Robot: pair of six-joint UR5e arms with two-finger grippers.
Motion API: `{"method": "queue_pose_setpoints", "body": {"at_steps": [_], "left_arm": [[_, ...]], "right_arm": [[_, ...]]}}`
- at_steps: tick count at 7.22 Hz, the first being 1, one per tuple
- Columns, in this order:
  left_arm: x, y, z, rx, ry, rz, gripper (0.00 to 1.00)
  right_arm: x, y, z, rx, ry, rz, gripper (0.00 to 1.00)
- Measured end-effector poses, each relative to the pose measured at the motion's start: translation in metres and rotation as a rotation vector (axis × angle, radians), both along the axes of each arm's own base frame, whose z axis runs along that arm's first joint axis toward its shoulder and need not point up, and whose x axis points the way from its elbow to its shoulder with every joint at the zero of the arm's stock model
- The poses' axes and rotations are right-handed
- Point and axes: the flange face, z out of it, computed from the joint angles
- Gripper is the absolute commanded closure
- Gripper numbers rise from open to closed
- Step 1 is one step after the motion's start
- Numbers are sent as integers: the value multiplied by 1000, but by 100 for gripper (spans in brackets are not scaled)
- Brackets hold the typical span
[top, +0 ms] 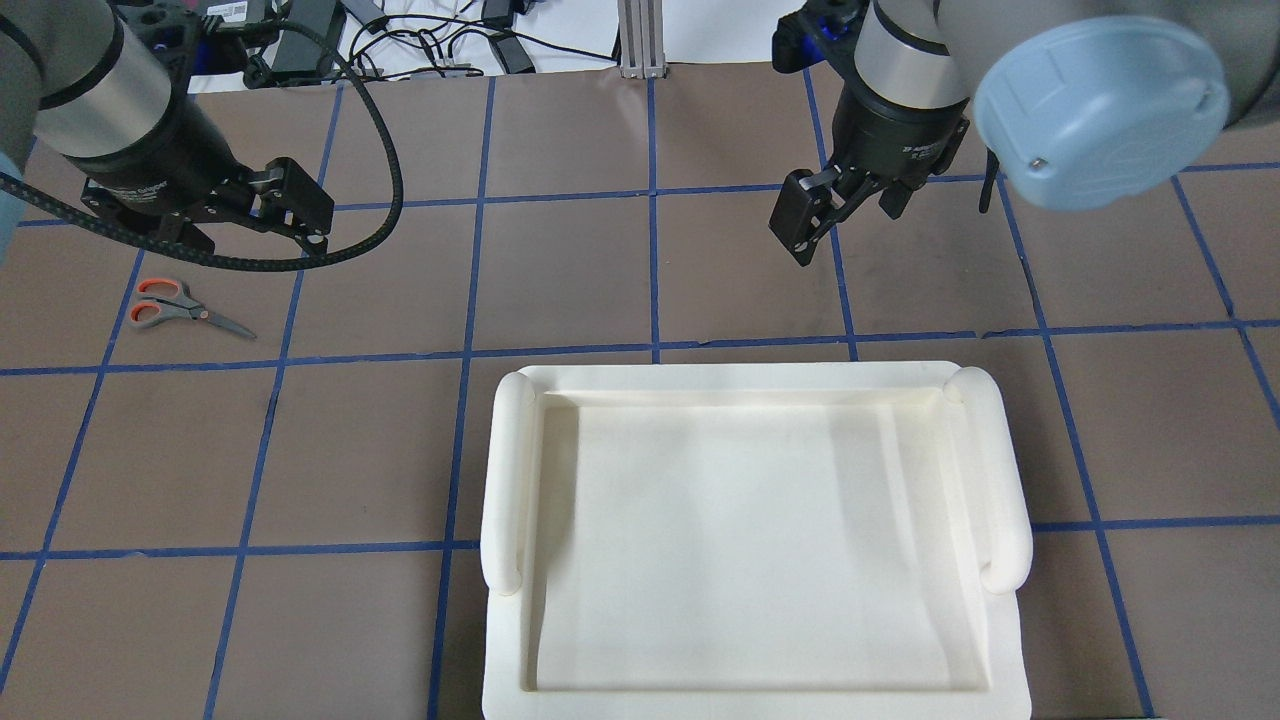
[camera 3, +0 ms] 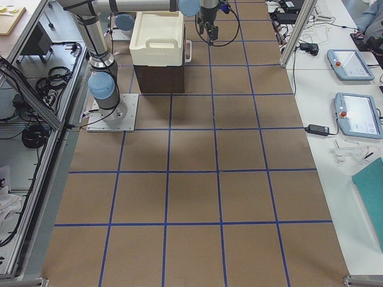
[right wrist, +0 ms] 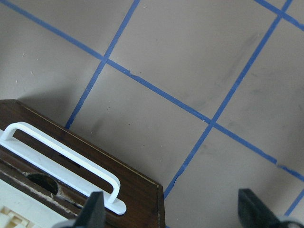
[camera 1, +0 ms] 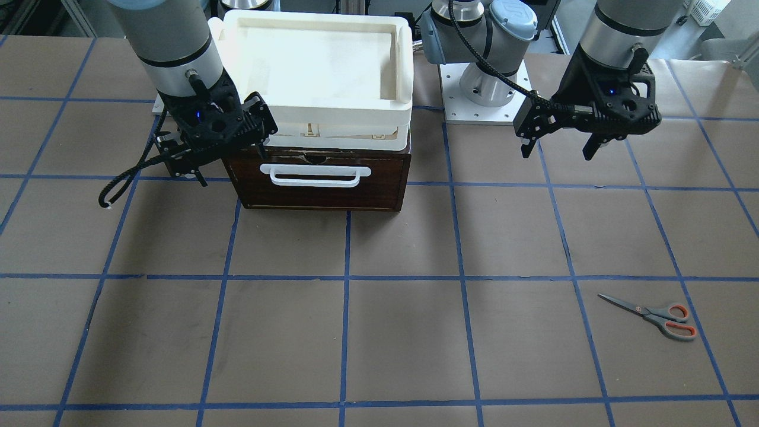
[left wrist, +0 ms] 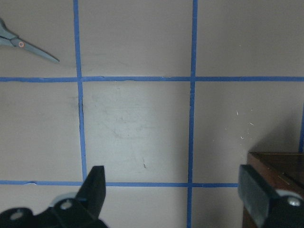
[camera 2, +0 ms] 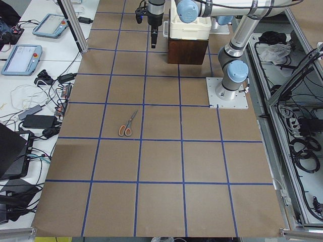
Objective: Place scissors in drawer with both arms
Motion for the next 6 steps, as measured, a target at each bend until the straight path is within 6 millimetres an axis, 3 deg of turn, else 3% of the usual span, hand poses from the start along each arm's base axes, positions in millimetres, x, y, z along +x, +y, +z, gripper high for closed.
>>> {"method": "queue_pose_setpoints", "body": {"at_steps": [3, 6], "left_arm": [[70, -22, -24, 51, -10, -312, 0], [148, -47, -67, 95, 3, -560, 0]], "right_arm": [[32, -24, -58, 76, -10, 282, 0], [45, -41, -94, 67, -22, 495, 0]]}}
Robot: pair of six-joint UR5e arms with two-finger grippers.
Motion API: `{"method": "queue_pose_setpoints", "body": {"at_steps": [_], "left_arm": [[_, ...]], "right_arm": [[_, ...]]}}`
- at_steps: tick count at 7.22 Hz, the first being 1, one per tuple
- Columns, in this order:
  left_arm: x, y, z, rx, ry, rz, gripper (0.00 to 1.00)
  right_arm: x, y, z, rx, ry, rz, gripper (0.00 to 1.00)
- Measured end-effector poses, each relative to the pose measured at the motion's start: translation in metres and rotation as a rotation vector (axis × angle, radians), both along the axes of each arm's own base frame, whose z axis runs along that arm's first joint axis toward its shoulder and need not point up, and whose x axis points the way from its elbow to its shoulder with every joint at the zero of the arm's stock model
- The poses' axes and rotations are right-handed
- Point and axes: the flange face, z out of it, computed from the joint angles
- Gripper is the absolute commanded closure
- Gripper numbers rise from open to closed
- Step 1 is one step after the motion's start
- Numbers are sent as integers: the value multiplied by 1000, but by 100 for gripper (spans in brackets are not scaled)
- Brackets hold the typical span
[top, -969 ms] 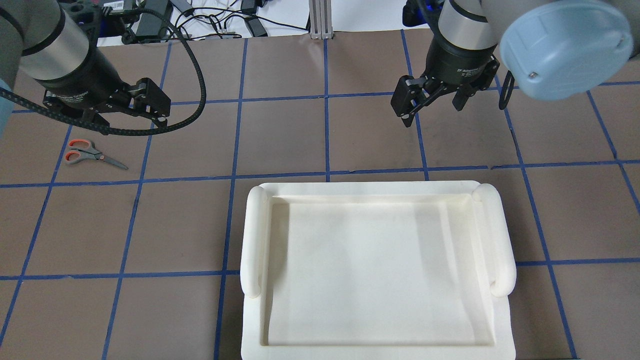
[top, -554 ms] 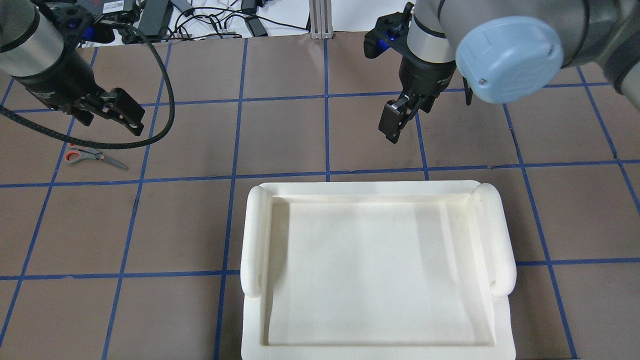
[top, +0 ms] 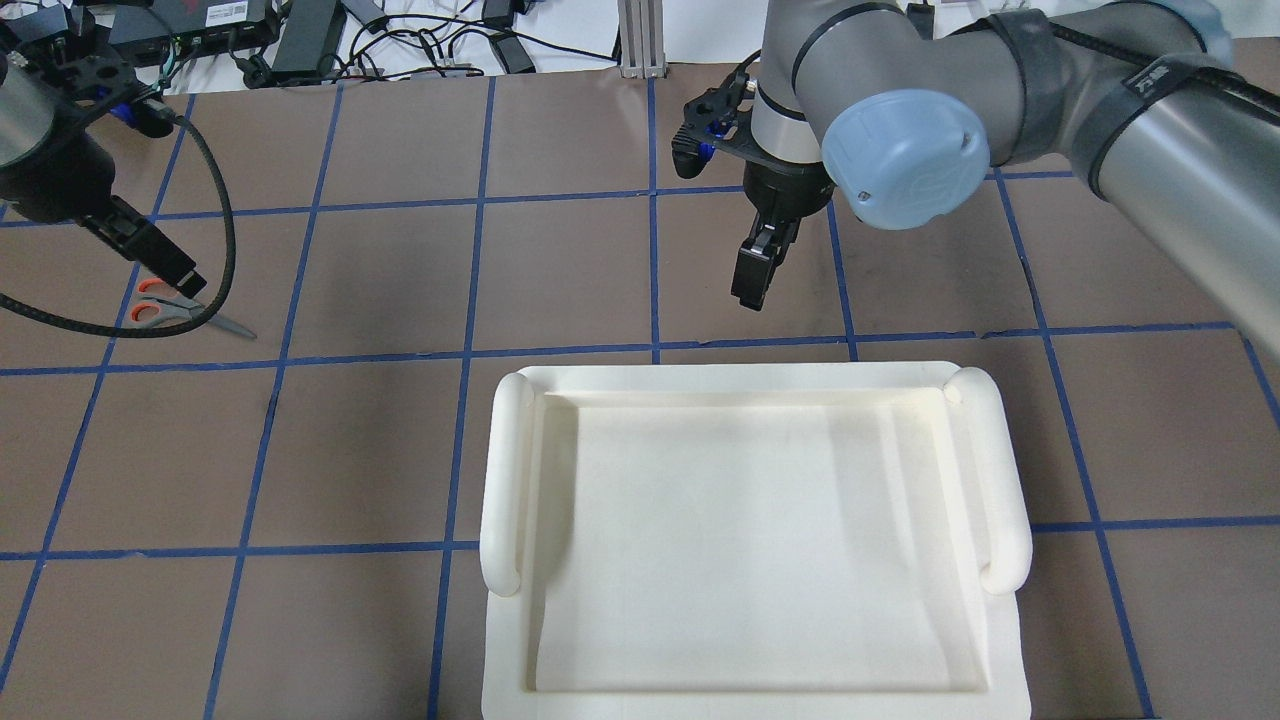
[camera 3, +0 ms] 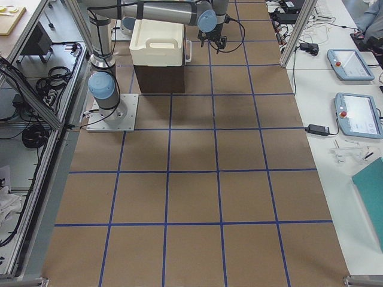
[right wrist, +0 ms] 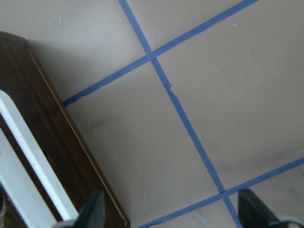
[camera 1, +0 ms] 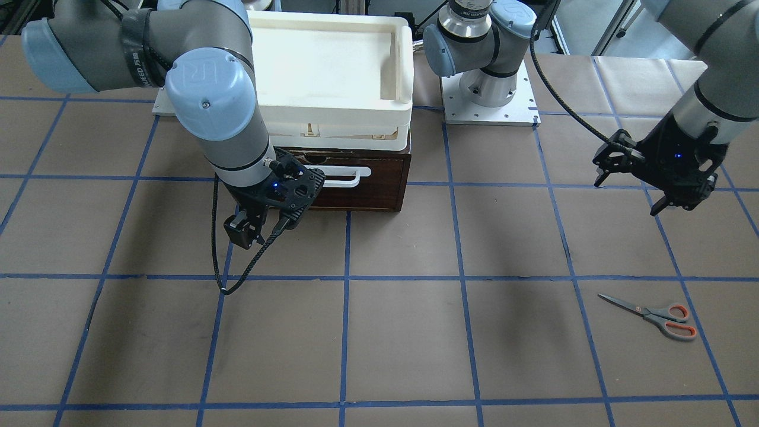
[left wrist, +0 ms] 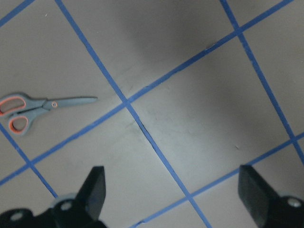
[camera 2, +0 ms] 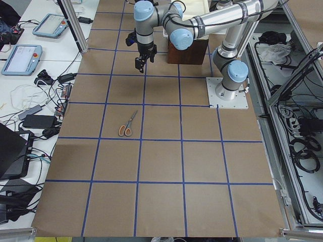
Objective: Place scissors in drawer with both arms
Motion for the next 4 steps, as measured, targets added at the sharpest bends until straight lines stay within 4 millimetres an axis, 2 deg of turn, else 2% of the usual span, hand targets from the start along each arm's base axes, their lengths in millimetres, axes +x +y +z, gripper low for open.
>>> {"method": "queue_pose_setpoints", "body": {"at_steps": [2, 4], "left_arm": [[56, -19, -31, -24, -12, -227, 0], [89, -38, -66, -37, -33, -430, 0]], "right_arm": [[12, 2, -6, 1, -2, 52, 0], [17, 5, -18, 52, 4, 70, 0]]}}
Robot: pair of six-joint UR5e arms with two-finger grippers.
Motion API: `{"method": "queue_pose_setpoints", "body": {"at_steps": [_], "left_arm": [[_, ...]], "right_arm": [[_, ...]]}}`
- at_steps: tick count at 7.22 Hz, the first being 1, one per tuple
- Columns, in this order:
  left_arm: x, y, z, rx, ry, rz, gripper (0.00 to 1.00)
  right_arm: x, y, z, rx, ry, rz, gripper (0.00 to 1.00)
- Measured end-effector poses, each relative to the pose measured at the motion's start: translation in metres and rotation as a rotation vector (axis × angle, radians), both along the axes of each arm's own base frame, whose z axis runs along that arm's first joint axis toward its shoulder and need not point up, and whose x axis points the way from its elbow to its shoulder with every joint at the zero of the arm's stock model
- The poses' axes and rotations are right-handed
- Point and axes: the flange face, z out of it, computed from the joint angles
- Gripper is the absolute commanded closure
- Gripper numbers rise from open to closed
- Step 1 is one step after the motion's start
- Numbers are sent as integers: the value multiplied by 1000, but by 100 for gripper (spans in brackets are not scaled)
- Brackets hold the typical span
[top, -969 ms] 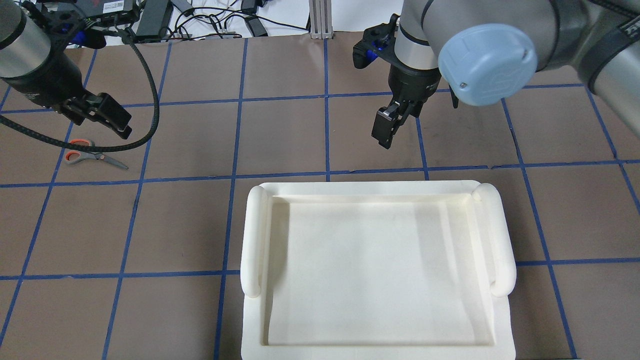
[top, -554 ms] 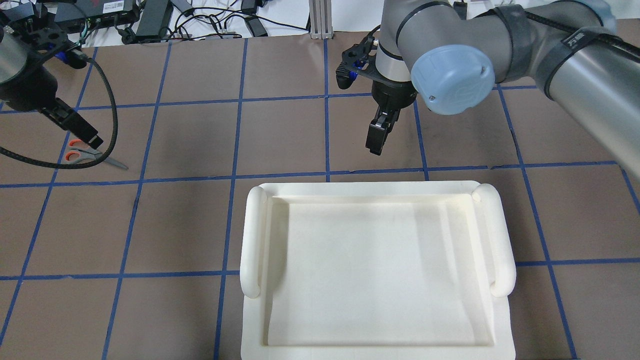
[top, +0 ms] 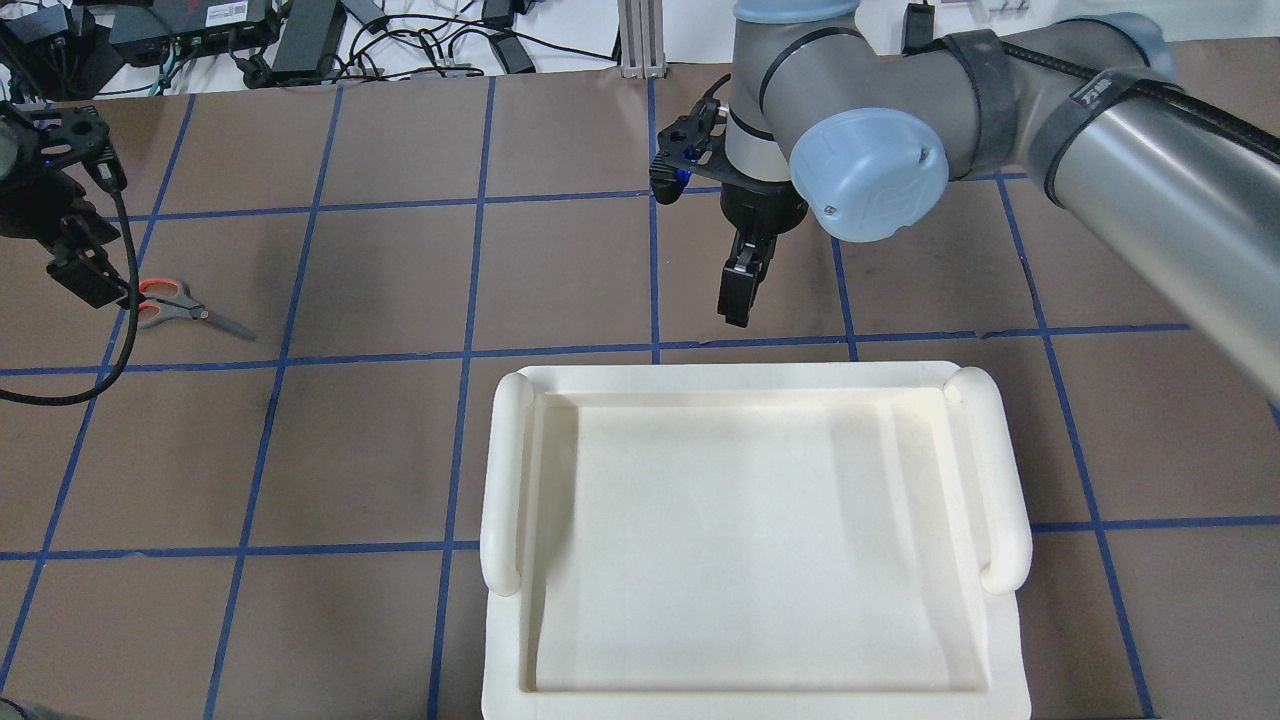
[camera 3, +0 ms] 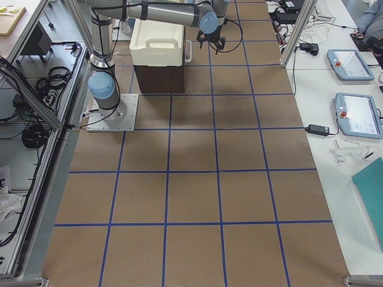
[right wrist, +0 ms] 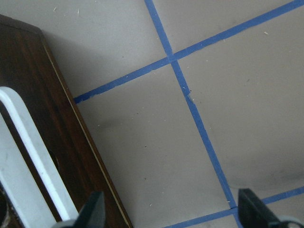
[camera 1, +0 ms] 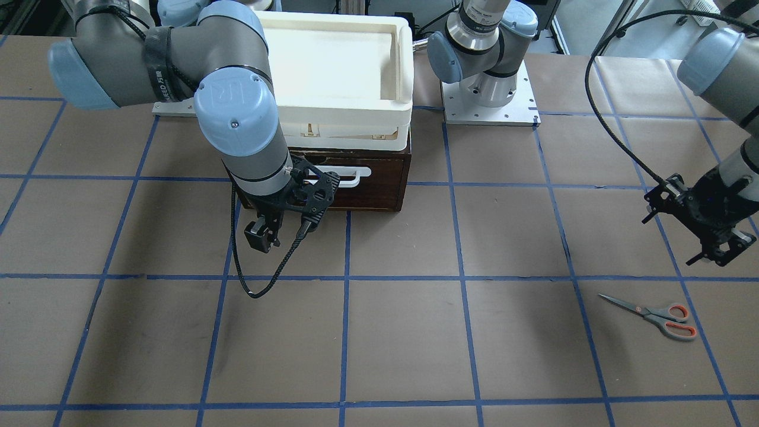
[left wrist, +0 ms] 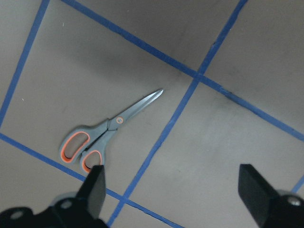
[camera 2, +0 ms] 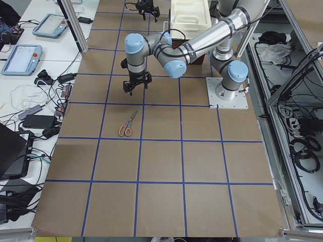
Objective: Place scissors in drawer with both arms
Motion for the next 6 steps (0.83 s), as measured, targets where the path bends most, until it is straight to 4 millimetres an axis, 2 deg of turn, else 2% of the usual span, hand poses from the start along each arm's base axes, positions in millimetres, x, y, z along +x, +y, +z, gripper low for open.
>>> {"method": "queue_pose_setpoints", "body": {"at_steps": [3, 6], "left_arm": [[32, -26, -51, -24, -42, -339, 0], [46, -47, -99, -12, -53, -559, 0]], "right_arm": [[-4, 8, -2, 57, 42, 46, 0], [-1, 9, 0, 39, 26, 121, 0]]}}
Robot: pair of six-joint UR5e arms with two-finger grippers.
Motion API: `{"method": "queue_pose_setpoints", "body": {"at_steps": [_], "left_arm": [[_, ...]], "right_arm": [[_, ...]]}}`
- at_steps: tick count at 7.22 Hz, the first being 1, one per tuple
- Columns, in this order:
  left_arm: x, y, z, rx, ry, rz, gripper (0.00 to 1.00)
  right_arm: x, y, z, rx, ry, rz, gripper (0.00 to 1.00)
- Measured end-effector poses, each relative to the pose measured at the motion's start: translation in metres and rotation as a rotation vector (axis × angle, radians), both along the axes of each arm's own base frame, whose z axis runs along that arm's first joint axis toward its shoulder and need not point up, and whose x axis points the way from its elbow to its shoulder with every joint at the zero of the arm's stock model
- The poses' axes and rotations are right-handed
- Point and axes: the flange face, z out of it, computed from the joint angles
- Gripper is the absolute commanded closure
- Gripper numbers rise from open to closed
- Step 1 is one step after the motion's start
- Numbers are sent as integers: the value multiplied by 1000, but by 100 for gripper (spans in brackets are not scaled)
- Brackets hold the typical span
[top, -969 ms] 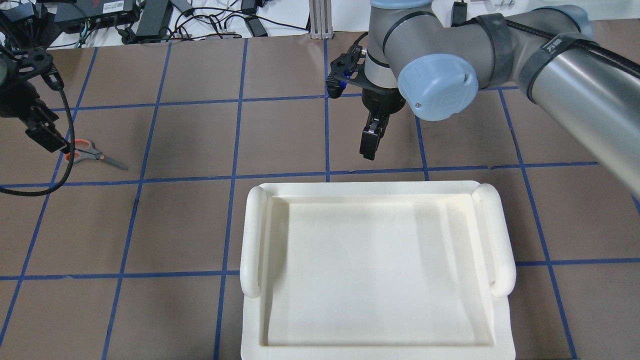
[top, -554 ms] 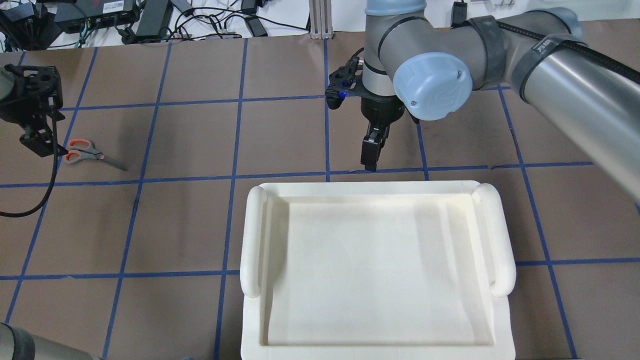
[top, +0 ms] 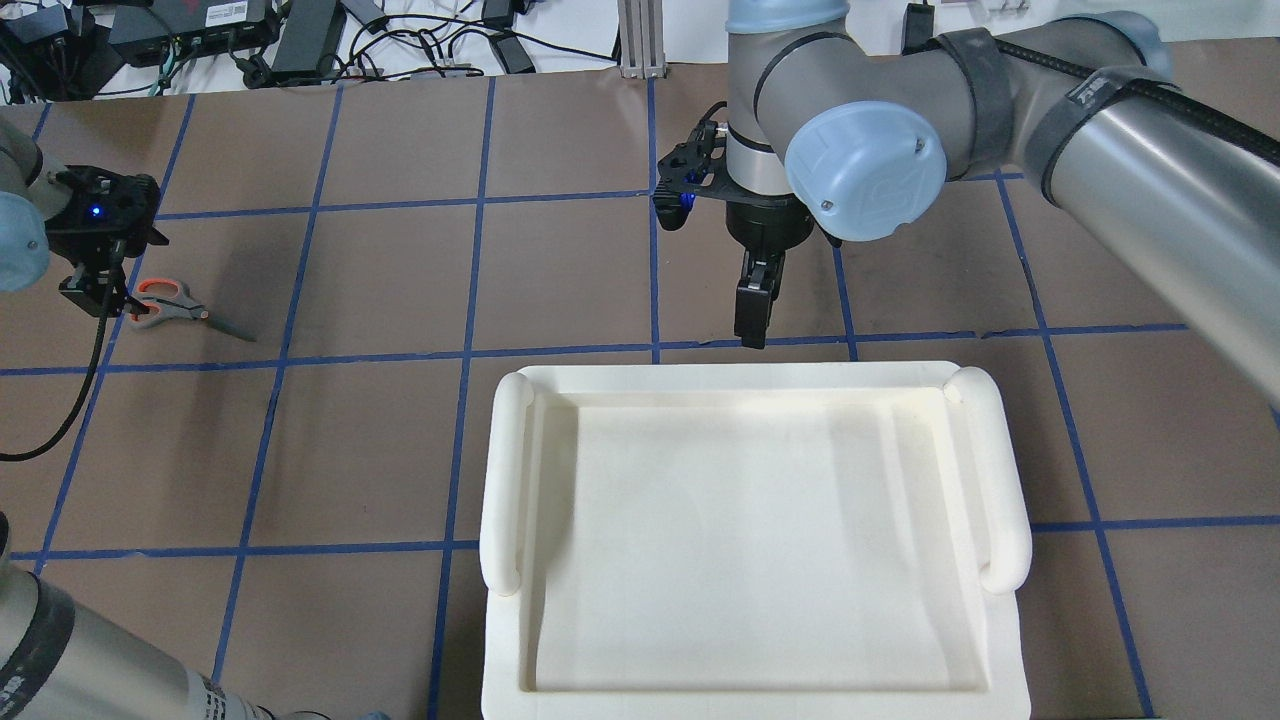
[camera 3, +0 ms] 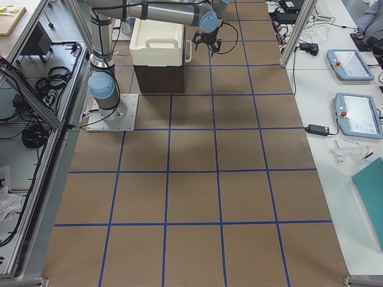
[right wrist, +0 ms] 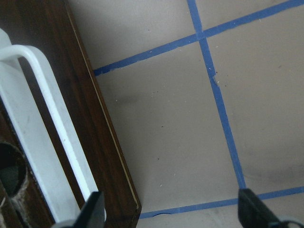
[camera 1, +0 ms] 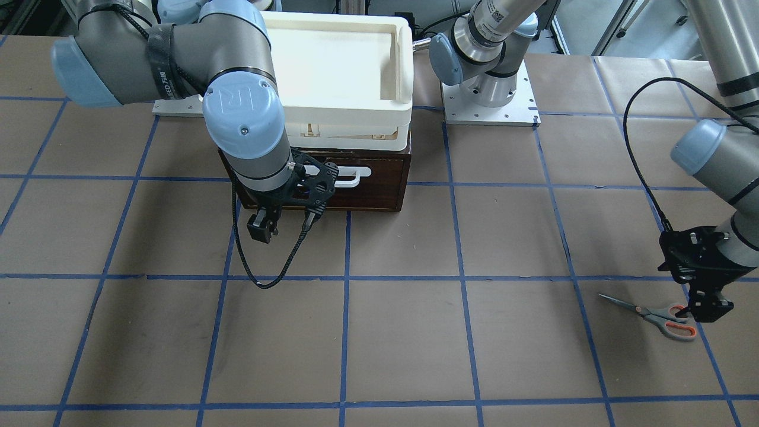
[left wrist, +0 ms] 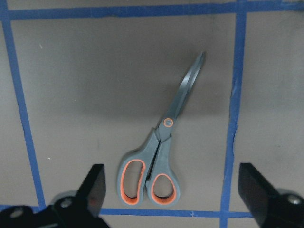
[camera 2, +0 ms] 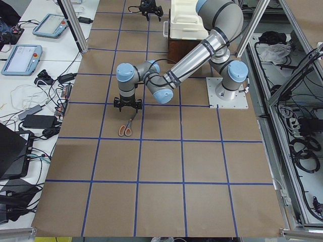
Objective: Place scissors in drawer with both arms
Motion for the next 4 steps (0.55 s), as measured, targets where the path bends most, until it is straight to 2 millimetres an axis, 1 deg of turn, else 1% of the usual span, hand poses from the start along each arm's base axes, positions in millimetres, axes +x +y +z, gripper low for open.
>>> {"method": "queue_pose_setpoints", "body": {"at_steps": [2, 4], "left_arm": [[6, -10, -25, -16, -23, -115, 0], [8, -14, -47, 1, -21, -197, 0]], "right_arm": [[3, -2, 1, -31, -19, 66, 0], [6, -1, -1, -29, -18, 81, 0]]}}
